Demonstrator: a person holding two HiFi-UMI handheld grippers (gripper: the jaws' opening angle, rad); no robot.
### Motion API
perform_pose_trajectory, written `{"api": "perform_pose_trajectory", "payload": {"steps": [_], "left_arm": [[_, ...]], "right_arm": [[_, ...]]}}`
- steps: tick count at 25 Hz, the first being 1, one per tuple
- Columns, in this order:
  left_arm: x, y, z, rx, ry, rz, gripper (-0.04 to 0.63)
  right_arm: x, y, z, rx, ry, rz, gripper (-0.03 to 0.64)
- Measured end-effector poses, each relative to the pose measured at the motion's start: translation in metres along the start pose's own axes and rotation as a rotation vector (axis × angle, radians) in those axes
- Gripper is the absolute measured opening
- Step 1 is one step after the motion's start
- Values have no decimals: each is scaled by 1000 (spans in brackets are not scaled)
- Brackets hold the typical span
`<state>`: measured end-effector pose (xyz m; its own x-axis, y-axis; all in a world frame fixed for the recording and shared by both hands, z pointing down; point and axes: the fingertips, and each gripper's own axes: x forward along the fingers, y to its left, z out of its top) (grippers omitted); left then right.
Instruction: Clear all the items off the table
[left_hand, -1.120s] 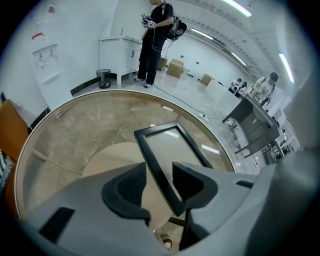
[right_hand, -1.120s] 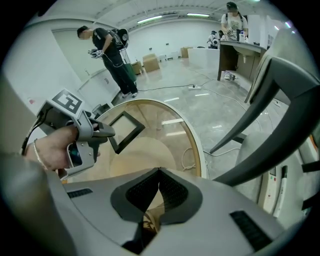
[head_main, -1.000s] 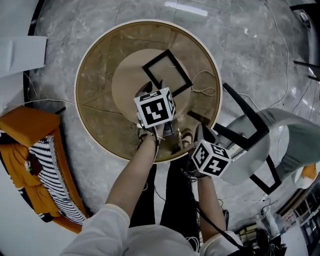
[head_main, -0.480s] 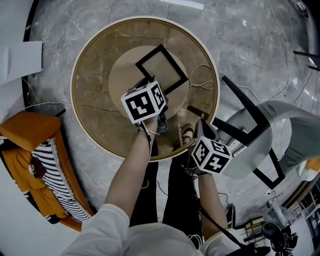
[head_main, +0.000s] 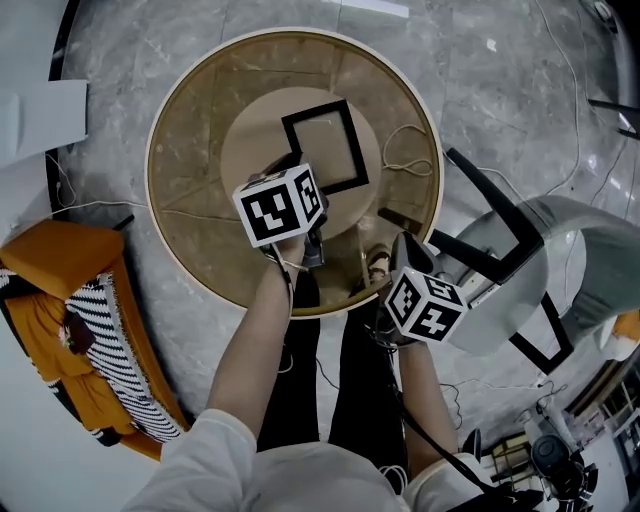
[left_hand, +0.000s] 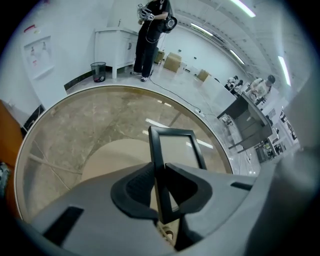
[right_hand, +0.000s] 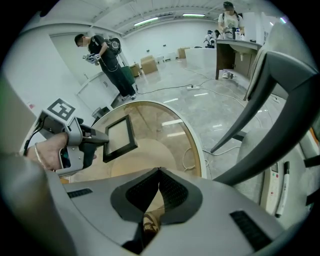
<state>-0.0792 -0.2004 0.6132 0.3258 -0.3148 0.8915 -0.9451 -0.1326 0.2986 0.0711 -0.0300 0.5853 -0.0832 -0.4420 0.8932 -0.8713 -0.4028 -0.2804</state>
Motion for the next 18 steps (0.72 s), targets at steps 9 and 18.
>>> {"api": "perform_pose_trajectory", "payload": {"steps": [9,18], "left_arm": [[-23,12,-18,97,-13,-2,71],[-41,19,-57,176,37,-11,71]], "right_arm": [[-3,11,-7,-5,-15,8,25],[-10,20,-32,-8,-13,16,25]]}}
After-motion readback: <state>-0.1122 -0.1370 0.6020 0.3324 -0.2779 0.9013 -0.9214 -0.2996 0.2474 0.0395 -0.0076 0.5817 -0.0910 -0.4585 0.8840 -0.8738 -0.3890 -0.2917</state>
